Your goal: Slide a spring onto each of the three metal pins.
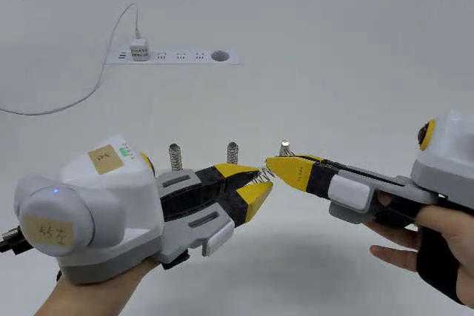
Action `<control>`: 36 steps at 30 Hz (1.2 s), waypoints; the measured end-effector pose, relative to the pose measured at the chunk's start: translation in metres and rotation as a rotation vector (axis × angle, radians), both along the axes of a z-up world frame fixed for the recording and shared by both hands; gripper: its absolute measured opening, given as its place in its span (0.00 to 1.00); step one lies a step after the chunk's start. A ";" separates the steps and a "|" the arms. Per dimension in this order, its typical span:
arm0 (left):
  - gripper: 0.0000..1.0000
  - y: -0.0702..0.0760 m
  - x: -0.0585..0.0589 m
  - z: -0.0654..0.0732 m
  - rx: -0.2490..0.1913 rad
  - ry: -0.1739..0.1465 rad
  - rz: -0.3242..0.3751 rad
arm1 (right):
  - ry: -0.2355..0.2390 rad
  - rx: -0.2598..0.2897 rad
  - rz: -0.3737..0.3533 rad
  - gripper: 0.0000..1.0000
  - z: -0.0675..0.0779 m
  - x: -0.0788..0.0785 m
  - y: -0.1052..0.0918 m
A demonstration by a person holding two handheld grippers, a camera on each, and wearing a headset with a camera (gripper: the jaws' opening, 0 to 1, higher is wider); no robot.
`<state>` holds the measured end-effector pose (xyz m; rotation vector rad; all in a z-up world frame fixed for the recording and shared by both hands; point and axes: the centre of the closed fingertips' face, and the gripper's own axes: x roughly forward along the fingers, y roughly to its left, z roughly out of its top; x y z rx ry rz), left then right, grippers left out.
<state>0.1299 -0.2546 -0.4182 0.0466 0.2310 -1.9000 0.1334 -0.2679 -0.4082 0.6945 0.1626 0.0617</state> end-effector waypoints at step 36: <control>0.26 0.015 0.025 -0.015 0.103 -0.103 0.090 | 0.022 -0.371 -0.045 0.11 0.016 0.009 -0.031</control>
